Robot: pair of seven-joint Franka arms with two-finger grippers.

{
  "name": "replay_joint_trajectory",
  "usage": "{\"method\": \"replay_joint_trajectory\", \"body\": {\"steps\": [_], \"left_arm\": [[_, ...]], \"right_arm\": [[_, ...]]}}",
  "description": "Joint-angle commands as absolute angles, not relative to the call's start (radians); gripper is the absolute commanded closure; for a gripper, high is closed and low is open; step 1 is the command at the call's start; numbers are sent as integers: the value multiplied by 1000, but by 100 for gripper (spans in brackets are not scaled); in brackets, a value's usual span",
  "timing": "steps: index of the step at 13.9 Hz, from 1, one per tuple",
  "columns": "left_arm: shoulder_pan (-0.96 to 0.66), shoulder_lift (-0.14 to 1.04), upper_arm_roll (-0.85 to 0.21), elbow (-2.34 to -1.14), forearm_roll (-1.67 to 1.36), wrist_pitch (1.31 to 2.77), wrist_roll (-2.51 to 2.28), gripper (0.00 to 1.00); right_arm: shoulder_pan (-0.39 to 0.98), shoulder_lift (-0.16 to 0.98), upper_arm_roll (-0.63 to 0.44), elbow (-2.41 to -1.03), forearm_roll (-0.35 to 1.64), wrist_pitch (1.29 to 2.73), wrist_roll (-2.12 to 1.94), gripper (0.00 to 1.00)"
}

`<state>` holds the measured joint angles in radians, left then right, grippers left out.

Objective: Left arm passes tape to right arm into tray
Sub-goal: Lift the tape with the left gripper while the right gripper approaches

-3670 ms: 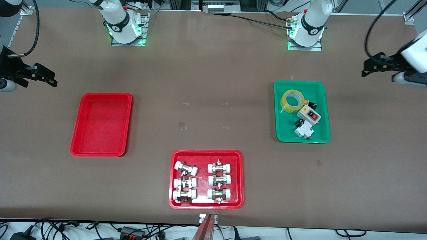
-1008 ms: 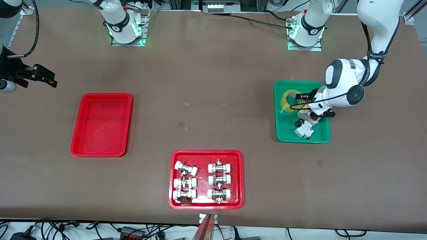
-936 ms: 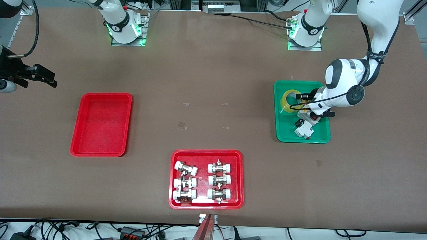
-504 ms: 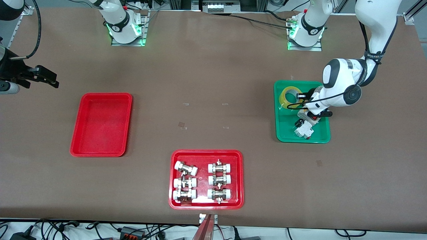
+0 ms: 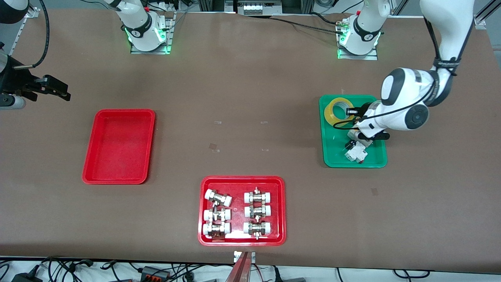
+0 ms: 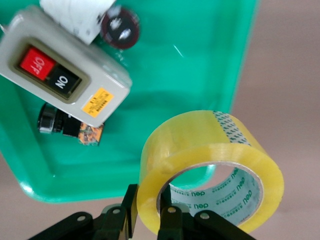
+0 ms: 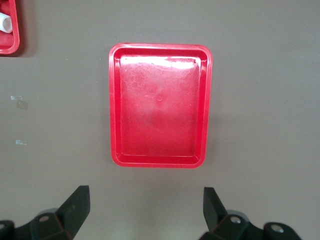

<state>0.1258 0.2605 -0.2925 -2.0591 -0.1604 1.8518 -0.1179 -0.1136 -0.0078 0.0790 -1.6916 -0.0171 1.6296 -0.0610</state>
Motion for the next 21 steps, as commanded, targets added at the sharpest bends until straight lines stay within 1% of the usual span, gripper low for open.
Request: {"method": "replay_joint_trajectory", "body": {"steps": [1, 2, 4, 5, 7, 8, 10, 12, 14, 16, 17, 19, 21], "left_arm": [[130, 253, -372, -1923, -189, 1706, -211, 89], [139, 252, -400, -1884, -246, 1671, -216, 89], [126, 250, -417, -1783, -349, 1587, -266, 89], [126, 250, -448, -1752, -359, 1571, -329, 89], [138, 249, -555, -1698, -383, 1556, -397, 91], [137, 249, -578, -1677, -441, 1557, -408, 92], [124, 252, -588, -1645, -569, 1562, -437, 92], [121, 255, -616, -1635, -674, 1581, -434, 93], [120, 253, -641, -1631, -736, 1655, -443, 93], [117, 258, -692, -1632, -767, 1783, -468, 93], [112, 264, -715, -1632, -765, 1852, -506, 93], [81, 273, -738, -1632, -761, 1983, -583, 93], [55, 278, -741, -1632, -753, 2063, -598, 93]], "right_arm": [[-114, 8, 83, -1661, -11, 1615, -80, 0], [-109, 15, 83, -1661, -11, 1609, -80, 0], [-72, 64, 83, -1658, -11, 1589, -78, 0], [-60, 74, 83, -1658, -11, 1579, -80, 0], [-34, 95, 83, -1655, -8, 1583, -80, 0], [-23, 118, 83, -1654, 6, 1589, -89, 0], [-14, 149, 83, -1652, 49, 1589, -91, 0], [11, 193, 83, -1652, 90, 1586, -94, 0], [20, 216, 84, -1652, 212, 1589, -115, 0], [20, 219, 83, -1652, 384, 1592, -126, 0], [21, 232, 83, -1651, 438, 1592, -127, 0], [47, 253, 83, -1615, 547, 1598, -127, 0], [64, 253, 83, -1577, 653, 1598, -114, 0]]}}
